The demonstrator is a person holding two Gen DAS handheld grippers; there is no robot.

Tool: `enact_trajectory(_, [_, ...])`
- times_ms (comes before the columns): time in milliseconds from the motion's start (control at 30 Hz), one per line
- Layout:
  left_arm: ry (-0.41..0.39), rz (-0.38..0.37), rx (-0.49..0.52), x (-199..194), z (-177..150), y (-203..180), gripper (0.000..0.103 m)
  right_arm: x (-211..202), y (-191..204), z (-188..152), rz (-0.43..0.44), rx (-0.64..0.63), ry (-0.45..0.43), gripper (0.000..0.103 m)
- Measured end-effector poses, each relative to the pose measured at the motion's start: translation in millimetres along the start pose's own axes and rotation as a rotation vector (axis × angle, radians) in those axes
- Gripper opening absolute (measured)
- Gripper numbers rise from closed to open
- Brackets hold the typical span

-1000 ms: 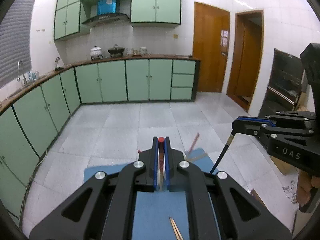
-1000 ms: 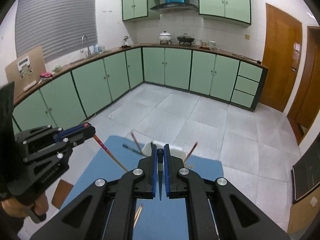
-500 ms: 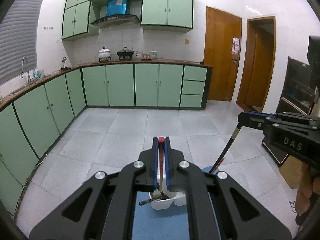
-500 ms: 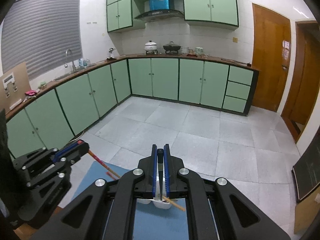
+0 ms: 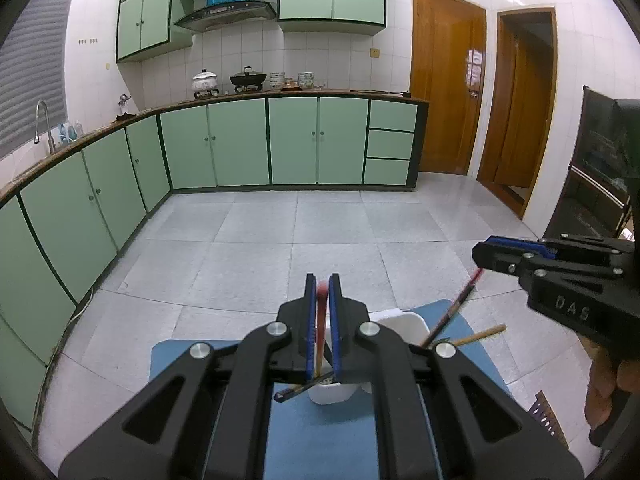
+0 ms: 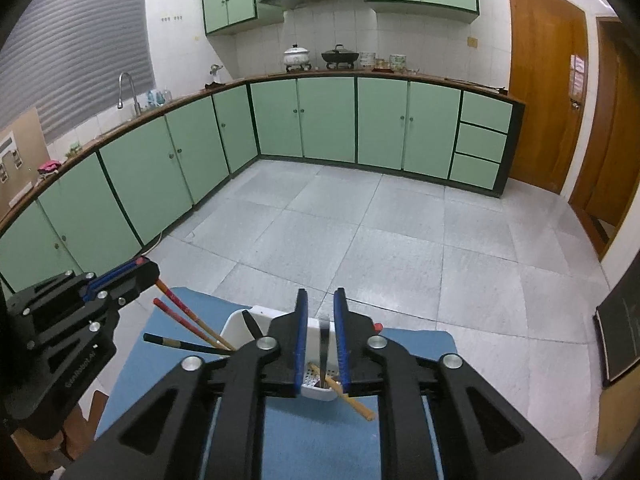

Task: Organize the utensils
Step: 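Open the left tool over the holder while the right tool drops the black chopstick in, then bring both tools back over the last two chopsticks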

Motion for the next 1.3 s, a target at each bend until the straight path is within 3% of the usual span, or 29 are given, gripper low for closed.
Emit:
enact_trajectory(100, [-0.016, 0.011, -0.006, -12.3, 3.5, 0.8, 0.019, -12.4, -1.3, 0.6, -0.003, 0.001, -0.018, 0.015])
enact_trajectory(367, [-0.075, 0.016, 0.003, -70.3, 1.7, 6.8, 0.033, -73.4, -1.4, -13.5, 0.005, 0.001, -0.114, 0.022])
enact_trajectory(433, [-0.083, 0.016, 0.006, -87.6, -6.4, 8.0, 0.037, -93.2, 0.4, -27.4, 0.006, -0.009, -0.144, 0.026])
enact_trajectory(533, [-0.091, 0.011, 0.004, -117.4, -31.8, 10.8, 0.046, -120.0, 4.5, -59.3, -0.004, -0.025, -0.186, 0.041])
enact_trajectory(600, [-0.091, 0.015, -0.002, -135.1, -56.2, 12.5, 0.05, -137.2, 8.8, -87.9, -0.024, -0.051, -0.22, 0.049])
enact_trajectory(733, [-0.083, 0.019, -0.005, -164.0, -112.4, 12.9, 0.055, -157.9, 23.9, -174.1, -0.036, -0.1, -0.229, 0.049])
enact_trajectory(933, [-0.049, 0.048, -0.09, -204.7, -218.8, 21.8, 0.063, -150.6, 55.6, -319.5, -0.036, -0.067, -0.124, 0.049])
enact_trajectory(1000, [-0.031, 0.065, -0.116, -213.6, -247.1, 26.3, 0.063, -141.6, 68.3, -365.7, -0.036, -0.048, -0.069, 0.043])
enact_trajectory(1100, [-0.001, 0.088, -0.172, -223.8, -283.3, 34.0, 0.063, -133.9, 91.7, -417.4, -0.036, -0.037, -0.023, 0.041])
enact_trajectory(1200, [0.011, 0.126, -0.207, -231.9, -307.7, 40.9, 0.063, -130.3, 113.3, -439.5, -0.029, -0.053, -0.02, 0.04])
enact_trajectory(1300, [0.025, 0.134, -0.244, -236.8, -320.0, 46.5, 0.063, -128.9, 133.3, -438.8, -0.019, -0.088, -0.03, 0.04])
Point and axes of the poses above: each gripper's, at about its wrist camera, not at the fingertips, and x roughly the way its jaws point, y to its left, z to its top, the point moved 2 cm from there along x, roughly the way its jaws point, and after that the axes turned 1 degree about z, right-handed, at the moved point
